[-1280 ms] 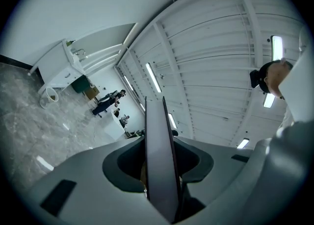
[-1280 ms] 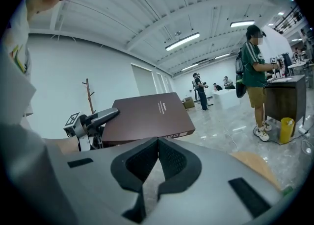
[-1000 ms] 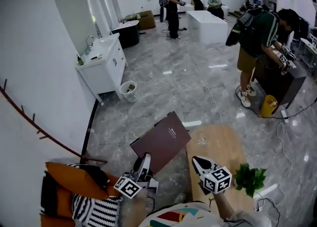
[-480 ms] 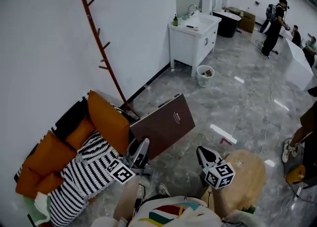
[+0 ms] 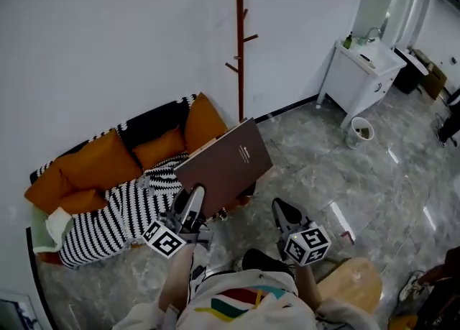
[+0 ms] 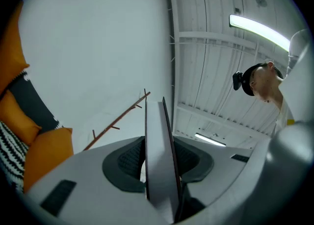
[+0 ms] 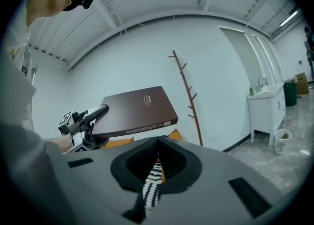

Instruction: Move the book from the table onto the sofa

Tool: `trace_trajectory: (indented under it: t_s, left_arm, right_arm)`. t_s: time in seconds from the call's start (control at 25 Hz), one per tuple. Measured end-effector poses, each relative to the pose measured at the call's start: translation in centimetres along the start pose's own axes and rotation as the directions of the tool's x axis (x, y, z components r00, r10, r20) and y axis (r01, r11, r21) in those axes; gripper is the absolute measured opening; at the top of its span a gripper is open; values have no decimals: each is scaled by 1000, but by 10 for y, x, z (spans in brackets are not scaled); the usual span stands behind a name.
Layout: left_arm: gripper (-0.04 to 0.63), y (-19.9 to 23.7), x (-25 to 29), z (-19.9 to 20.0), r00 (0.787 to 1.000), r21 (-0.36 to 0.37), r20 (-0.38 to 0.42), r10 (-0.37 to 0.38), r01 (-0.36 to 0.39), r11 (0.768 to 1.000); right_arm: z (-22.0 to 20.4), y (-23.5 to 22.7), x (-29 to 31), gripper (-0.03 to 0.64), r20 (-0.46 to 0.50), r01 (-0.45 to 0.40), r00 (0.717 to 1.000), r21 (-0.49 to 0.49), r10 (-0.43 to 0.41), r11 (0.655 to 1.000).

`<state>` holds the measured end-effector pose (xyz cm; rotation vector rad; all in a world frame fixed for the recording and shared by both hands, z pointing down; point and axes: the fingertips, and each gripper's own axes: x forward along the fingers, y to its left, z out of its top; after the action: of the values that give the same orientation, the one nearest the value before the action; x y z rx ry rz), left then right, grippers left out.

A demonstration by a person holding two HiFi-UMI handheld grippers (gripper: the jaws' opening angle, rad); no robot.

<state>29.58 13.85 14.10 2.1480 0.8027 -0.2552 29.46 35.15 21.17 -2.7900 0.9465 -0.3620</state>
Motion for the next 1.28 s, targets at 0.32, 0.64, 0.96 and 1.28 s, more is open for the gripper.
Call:
trace_trajectory:
  t_s: [0.32,0.64,0.96,1.28]
  left_arm:
    - [153,57,-39,57,984,58,103,145,-152,987]
    - [153,124,-31,118,952,71,197,236,-254,965]
    - [153,180,-49,204,886,132,348,305,-368,920]
    - [153,181,-76,237,814,171,445,373,-486,857]
  right_arm:
    - [-15,39,92,14,-59,-190,980,16,191,982]
    - [-16,48,206,14,-101,-315,942,66,320,947]
    - [7,105,328,14,-108,-491,864,32,491,871]
    - [12,143,380,14,-129,-620,774,45,620,784]
